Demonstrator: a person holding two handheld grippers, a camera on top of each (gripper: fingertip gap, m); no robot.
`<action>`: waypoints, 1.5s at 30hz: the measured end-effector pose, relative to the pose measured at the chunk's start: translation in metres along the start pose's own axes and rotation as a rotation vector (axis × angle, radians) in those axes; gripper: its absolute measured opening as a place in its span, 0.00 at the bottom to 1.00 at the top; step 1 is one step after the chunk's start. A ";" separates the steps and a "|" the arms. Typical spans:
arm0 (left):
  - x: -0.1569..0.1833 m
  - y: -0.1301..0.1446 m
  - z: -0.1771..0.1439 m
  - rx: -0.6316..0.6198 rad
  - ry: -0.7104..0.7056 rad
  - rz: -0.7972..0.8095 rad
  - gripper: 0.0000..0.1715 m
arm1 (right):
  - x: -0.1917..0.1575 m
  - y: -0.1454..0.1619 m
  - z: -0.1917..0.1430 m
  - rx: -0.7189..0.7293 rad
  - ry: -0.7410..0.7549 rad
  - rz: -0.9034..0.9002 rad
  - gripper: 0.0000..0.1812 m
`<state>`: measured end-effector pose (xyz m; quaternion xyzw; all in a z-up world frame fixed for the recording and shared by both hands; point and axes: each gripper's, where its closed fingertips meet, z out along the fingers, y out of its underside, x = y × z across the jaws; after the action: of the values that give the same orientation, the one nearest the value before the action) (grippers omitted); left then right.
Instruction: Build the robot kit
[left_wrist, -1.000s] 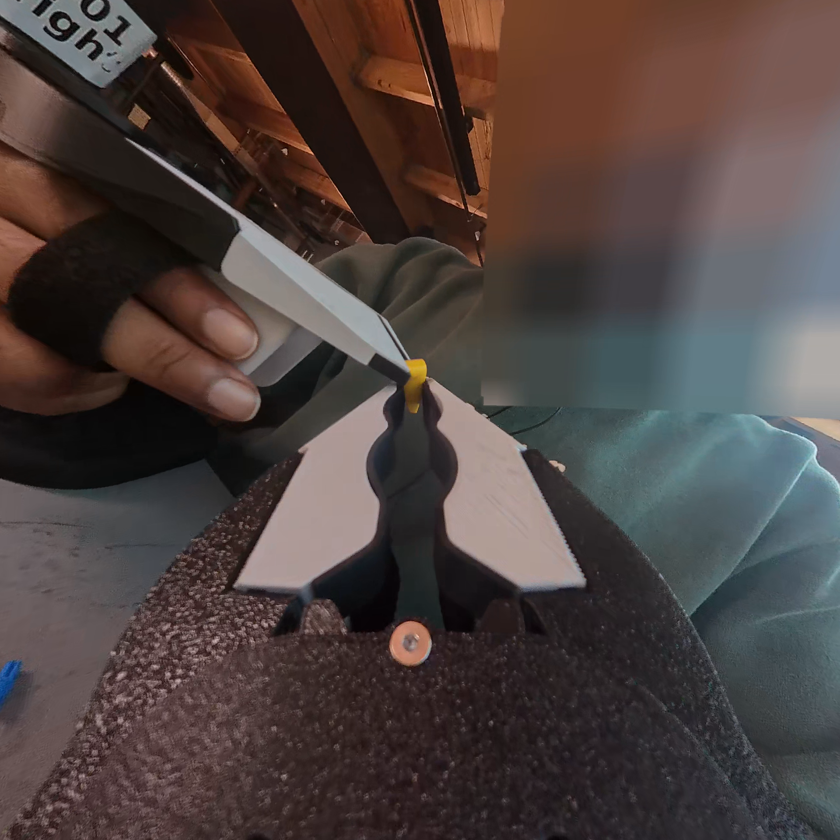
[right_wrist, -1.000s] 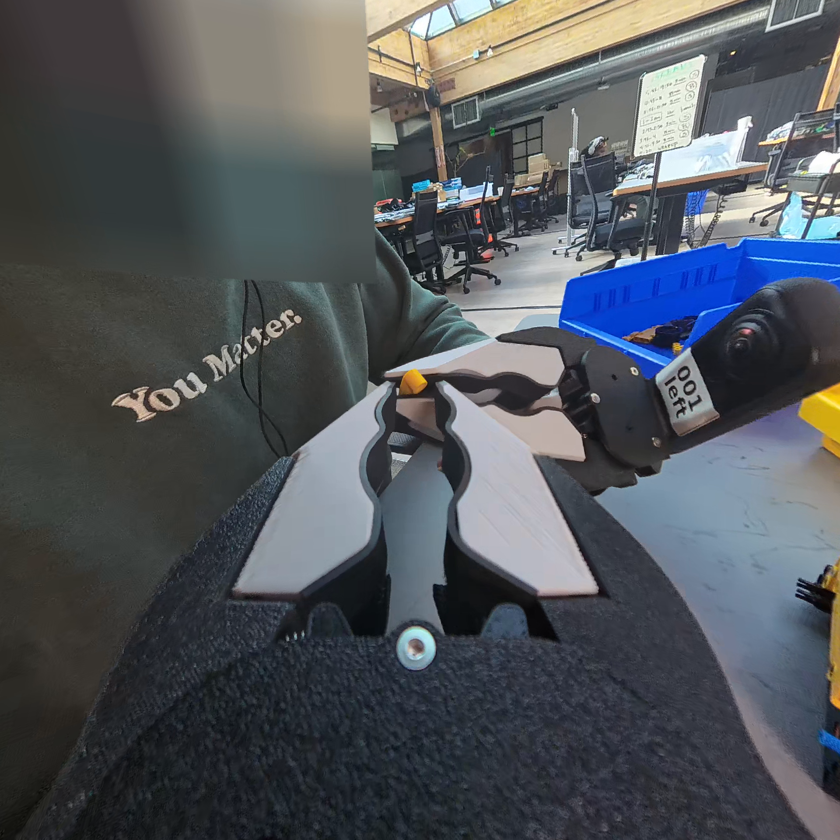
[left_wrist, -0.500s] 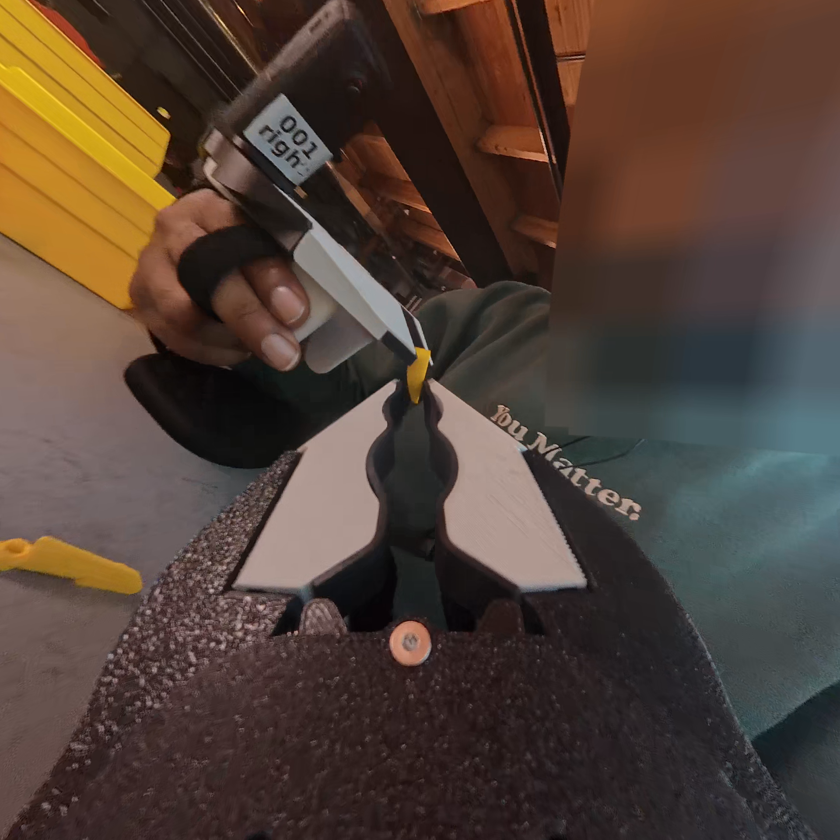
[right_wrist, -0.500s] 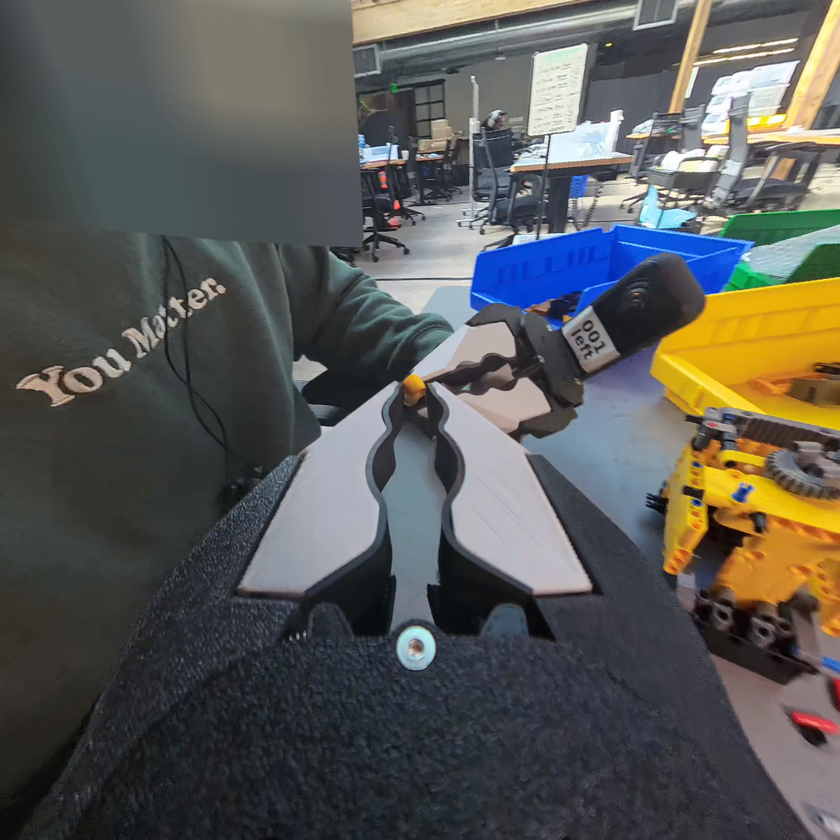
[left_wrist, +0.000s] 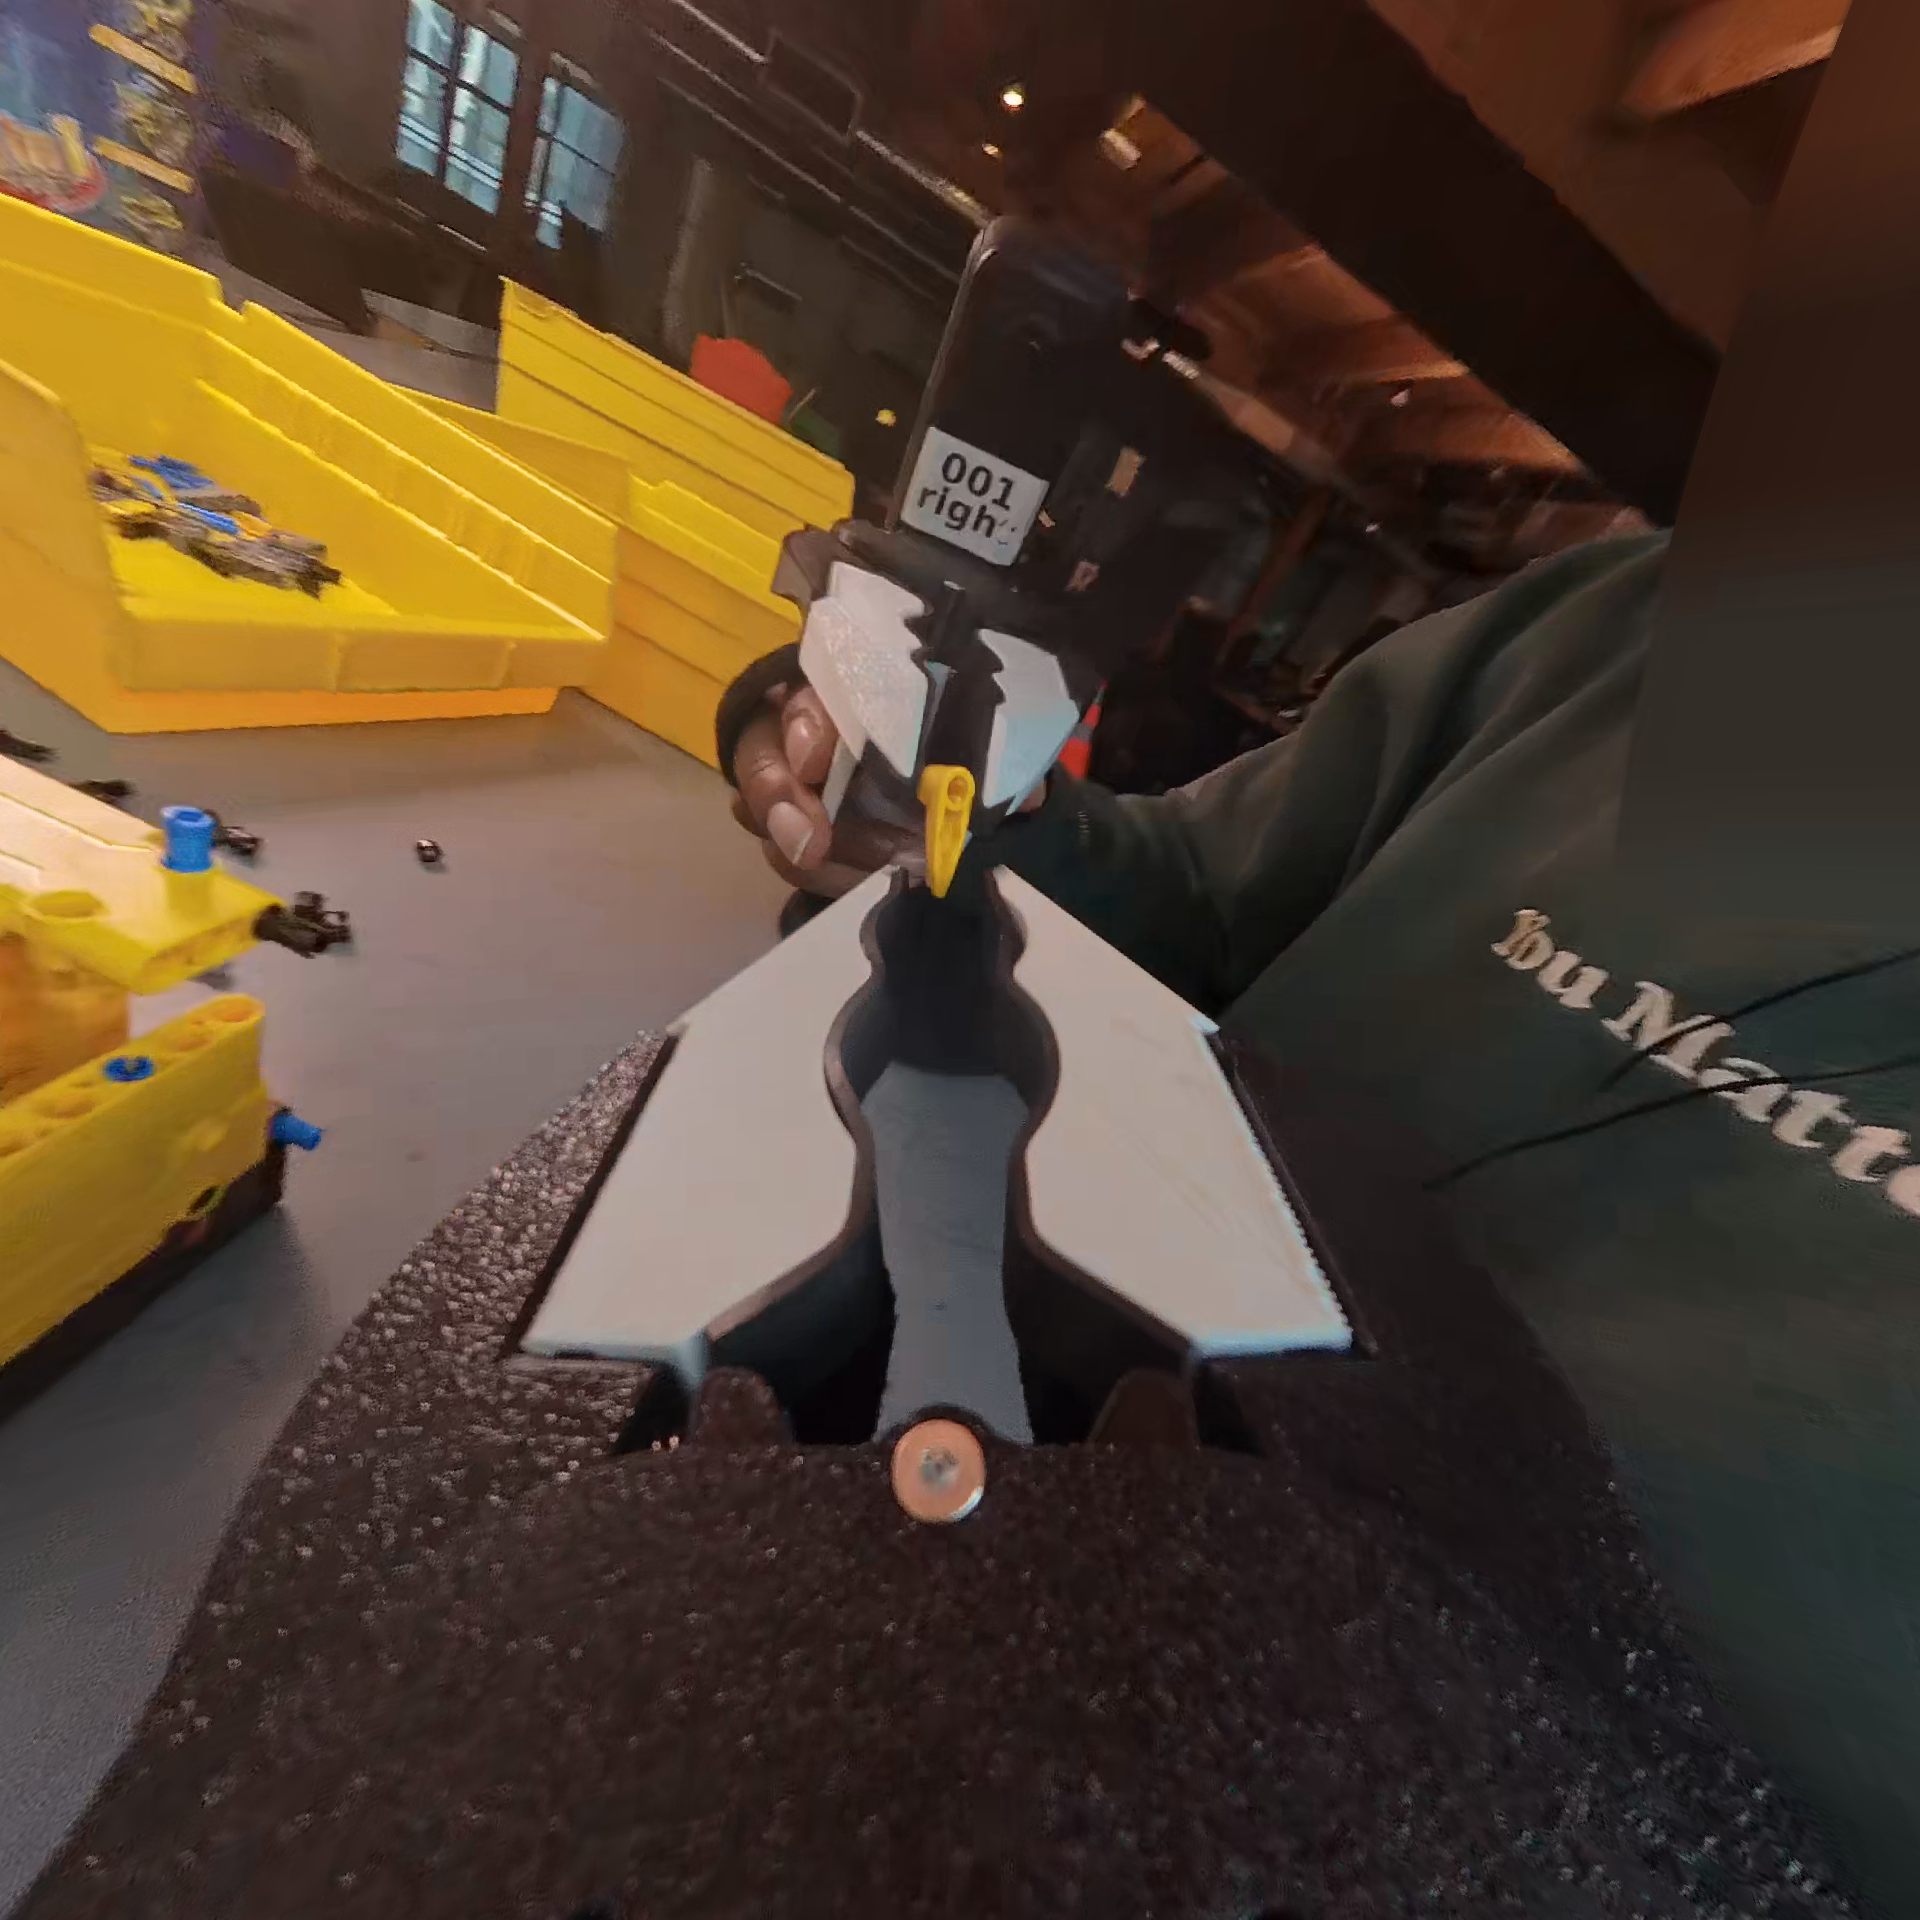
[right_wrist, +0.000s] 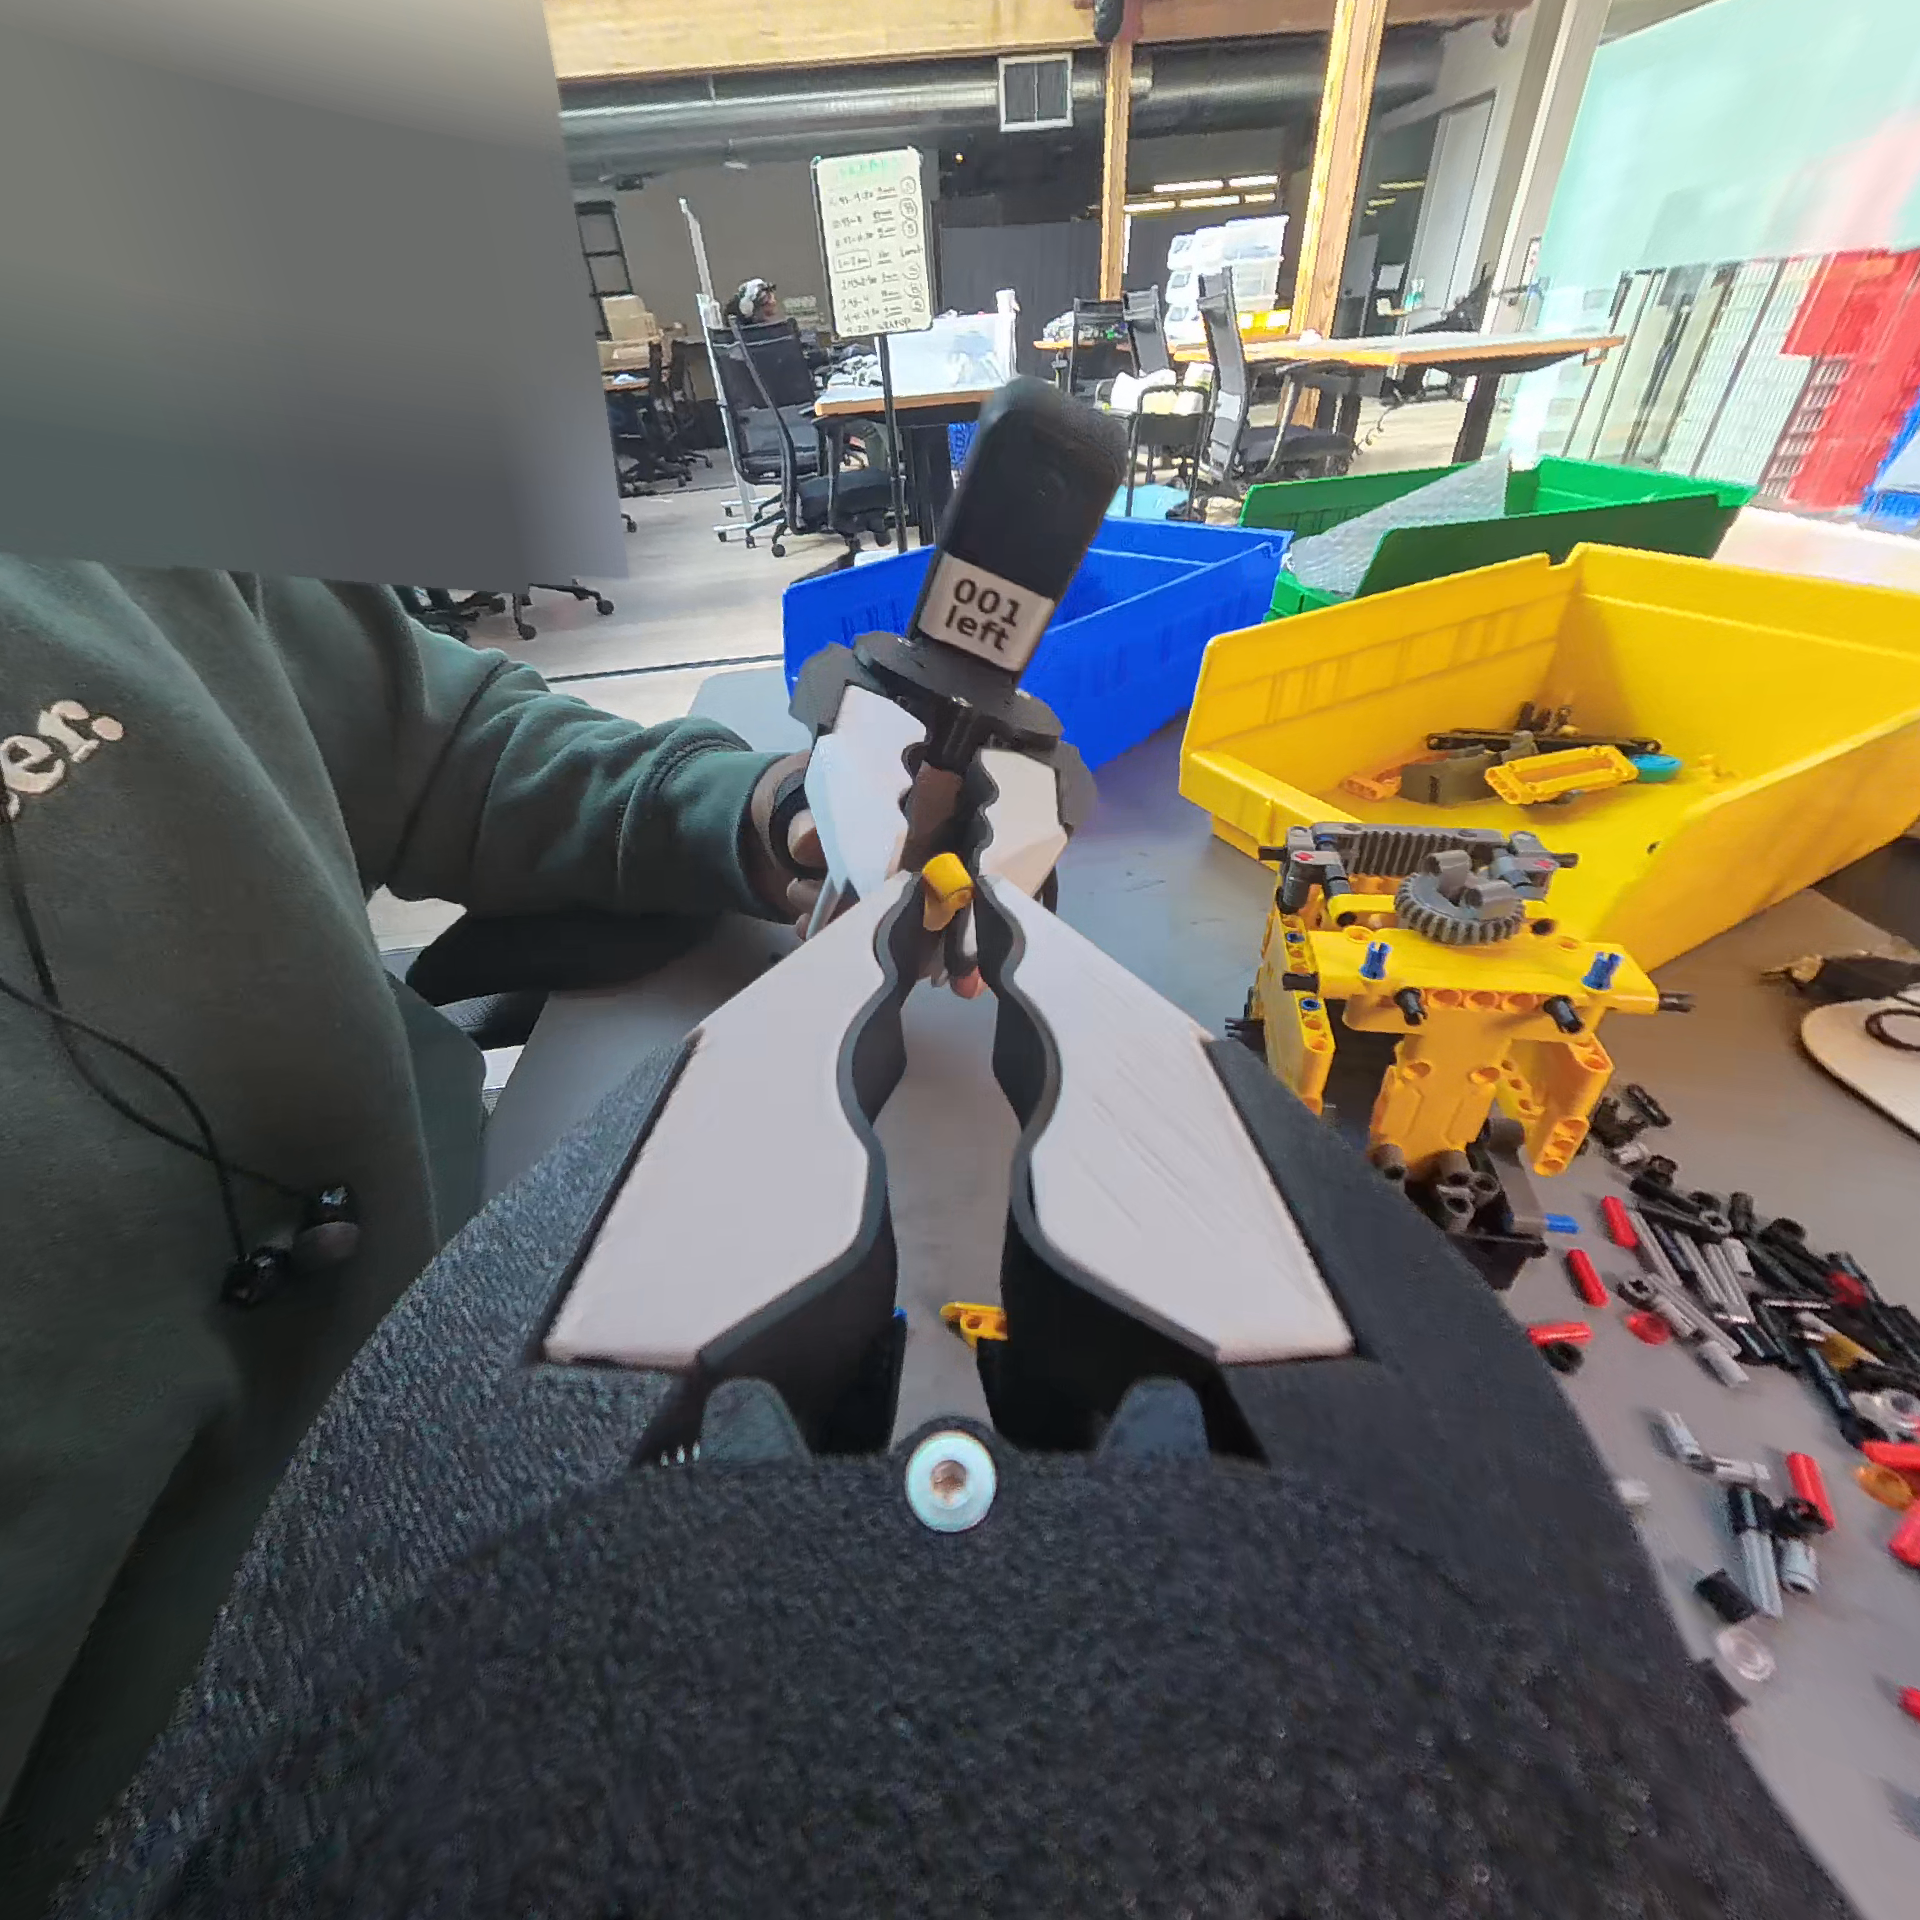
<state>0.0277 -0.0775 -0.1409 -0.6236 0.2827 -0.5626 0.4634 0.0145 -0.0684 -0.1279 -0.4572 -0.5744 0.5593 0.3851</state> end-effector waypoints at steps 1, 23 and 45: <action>-0.005 0.000 0.000 -0.009 -0.060 0.058 0.04 | 0.001 0.003 0.001 -0.012 -0.003 0.014 0.05; 0.020 0.008 0.007 -0.053 0.078 0.114 0.02 | -0.026 0.000 0.000 0.073 -0.214 0.097 0.03; -0.040 0.128 0.001 -0.795 -0.196 0.356 0.07 | 0.013 0.050 -0.030 -0.142 -0.069 0.048 0.03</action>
<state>0.0424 -0.0947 -0.2727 -0.7452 0.5347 -0.2600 0.3018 0.0436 -0.0491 -0.1760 -0.4775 -0.6142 0.5417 0.3183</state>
